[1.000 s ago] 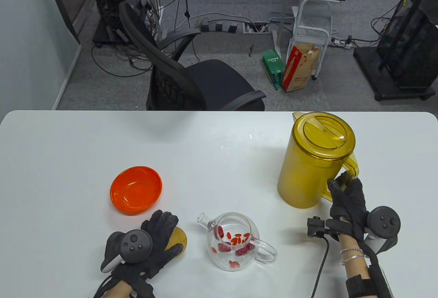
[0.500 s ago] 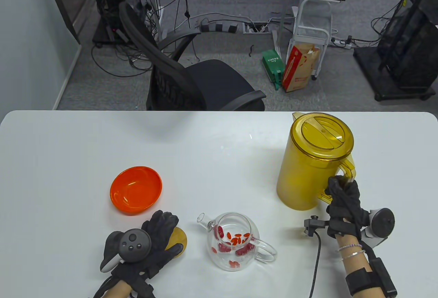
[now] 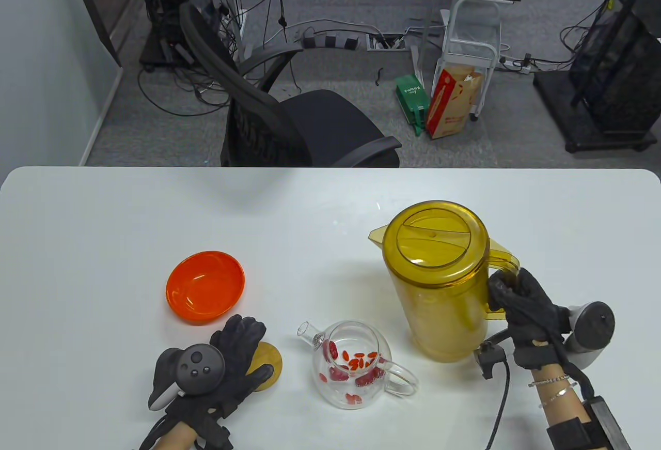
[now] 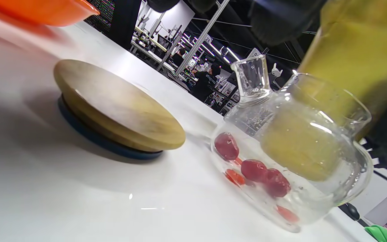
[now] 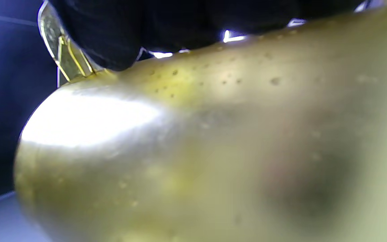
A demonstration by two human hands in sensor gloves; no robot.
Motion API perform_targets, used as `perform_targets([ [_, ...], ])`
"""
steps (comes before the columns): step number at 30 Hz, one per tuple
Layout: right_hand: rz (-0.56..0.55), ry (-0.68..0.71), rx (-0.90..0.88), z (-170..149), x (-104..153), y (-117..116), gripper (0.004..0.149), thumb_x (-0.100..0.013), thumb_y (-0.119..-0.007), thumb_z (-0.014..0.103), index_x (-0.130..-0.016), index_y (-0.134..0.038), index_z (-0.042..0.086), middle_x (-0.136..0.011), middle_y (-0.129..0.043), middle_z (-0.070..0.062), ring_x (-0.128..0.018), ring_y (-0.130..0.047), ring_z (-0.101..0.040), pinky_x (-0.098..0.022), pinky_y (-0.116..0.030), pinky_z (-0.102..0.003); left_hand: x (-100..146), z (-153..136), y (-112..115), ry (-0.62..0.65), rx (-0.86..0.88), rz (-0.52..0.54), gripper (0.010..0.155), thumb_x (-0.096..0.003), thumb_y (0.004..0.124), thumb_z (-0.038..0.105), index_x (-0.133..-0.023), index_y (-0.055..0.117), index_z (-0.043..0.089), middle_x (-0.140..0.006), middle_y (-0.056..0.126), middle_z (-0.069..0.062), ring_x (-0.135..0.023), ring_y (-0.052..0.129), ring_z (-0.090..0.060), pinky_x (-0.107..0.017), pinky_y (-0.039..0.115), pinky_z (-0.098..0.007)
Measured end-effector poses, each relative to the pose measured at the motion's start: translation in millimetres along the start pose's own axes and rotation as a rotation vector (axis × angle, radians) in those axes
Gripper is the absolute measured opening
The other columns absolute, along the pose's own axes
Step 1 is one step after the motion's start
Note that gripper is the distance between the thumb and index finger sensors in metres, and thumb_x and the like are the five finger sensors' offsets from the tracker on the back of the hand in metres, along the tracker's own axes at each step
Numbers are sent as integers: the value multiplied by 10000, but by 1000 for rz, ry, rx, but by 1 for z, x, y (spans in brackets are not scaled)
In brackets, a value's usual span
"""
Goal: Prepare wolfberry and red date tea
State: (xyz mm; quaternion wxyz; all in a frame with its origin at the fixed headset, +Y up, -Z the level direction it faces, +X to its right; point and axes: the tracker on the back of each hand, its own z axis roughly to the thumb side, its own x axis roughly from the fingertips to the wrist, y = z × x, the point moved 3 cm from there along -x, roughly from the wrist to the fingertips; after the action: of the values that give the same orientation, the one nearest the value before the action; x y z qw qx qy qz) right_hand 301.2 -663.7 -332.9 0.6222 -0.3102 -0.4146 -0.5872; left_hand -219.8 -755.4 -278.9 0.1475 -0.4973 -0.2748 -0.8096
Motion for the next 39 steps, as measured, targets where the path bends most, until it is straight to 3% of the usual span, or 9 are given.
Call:
perform_targets([
  [7,186,25,172,56,-1,-12,398,-513,-855,524,-671,-880,160,-417,-912,-25,-251,-876,-135,-329,-794,-418,0,0,2,3,-4,-9,760,-586,665,524,-1127,301,133,-1216,302,-199,-1116,190,-433,-720,211,-625],
  [18,418,-14,540,100,6,-37,397,-515,-851,521,-671,-880,157,-394,-918,-24,-231,-878,-144,-318,-799,-425,-2,2,6,14,4,-42,760,-588,662,525,-1128,294,135,-1217,297,-197,-1116,184,-431,-720,209,-623],
  [24,460,-46,677,111,2,-47,395,-496,-859,518,-651,-895,157,-375,-925,-28,-220,-881,-153,-312,-801,-433,-2,2,7,13,4,-48,760,-589,662,524,-1128,294,135,-1216,297,-199,-1116,183,-431,-720,208,-623],
  [39,562,-72,788,137,-14,-83,391,-478,-873,495,-627,-910,135,-351,-933,-51,-199,-885,-179,-295,-798,-456,-2,3,10,13,5,-66,761,-589,660,525,-1127,290,135,-1217,294,-198,-1115,180,-430,-721,207,-621],
])
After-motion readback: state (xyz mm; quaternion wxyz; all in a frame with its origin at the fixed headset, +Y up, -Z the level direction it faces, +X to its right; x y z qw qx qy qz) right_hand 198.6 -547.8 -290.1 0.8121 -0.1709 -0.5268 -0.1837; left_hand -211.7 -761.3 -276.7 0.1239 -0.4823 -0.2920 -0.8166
